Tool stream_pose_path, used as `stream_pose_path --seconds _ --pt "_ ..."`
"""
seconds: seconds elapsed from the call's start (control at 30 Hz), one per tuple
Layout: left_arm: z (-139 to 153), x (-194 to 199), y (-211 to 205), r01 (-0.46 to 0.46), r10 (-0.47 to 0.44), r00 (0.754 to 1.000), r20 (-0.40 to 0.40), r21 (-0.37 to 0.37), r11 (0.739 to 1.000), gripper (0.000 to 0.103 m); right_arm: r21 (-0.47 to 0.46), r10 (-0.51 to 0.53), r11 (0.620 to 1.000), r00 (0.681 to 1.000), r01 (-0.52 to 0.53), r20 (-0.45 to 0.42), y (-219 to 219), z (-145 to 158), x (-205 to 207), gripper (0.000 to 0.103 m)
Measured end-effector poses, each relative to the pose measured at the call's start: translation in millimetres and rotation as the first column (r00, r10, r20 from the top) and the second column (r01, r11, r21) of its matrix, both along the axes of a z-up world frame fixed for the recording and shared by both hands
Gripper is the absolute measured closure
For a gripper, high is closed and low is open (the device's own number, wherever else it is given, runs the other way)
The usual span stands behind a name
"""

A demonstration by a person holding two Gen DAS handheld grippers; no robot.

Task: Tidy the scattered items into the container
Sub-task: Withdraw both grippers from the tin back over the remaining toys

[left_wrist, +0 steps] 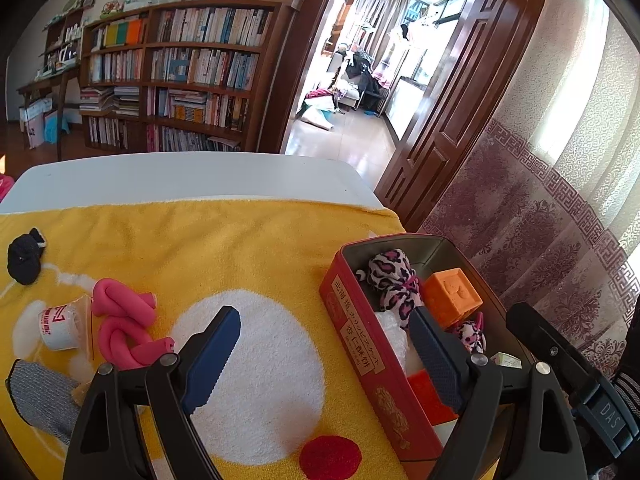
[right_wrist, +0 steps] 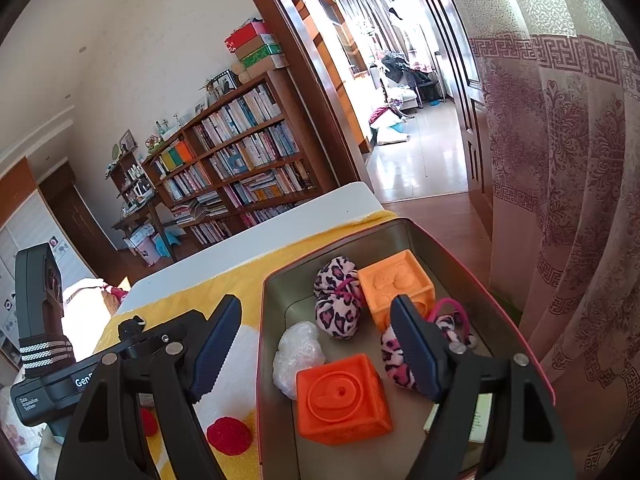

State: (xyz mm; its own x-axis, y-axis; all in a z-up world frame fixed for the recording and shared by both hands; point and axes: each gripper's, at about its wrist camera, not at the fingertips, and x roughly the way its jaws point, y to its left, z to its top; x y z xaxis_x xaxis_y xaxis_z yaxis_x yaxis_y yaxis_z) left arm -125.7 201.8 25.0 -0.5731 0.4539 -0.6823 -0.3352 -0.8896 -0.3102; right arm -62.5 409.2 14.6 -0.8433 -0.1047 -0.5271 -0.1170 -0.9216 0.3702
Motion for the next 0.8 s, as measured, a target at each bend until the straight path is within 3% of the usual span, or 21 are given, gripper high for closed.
stream_pose_path --seconds 0.47,0.8 --pt "-2 13 -50 -0.065 0.065 0.998 -0.001 -0.005 0.998 0.015 0.152 0.156 0.976 0.988 -0.155 0.001 -57 2 6 0.023" --pt "-5 28 -96 -0.103 0.103 0.995 -0.005 -0.020 0.994 0.015 0.166 0.272 0.946 0.960 -0.278 0.059 -98 -10 14 0.023"
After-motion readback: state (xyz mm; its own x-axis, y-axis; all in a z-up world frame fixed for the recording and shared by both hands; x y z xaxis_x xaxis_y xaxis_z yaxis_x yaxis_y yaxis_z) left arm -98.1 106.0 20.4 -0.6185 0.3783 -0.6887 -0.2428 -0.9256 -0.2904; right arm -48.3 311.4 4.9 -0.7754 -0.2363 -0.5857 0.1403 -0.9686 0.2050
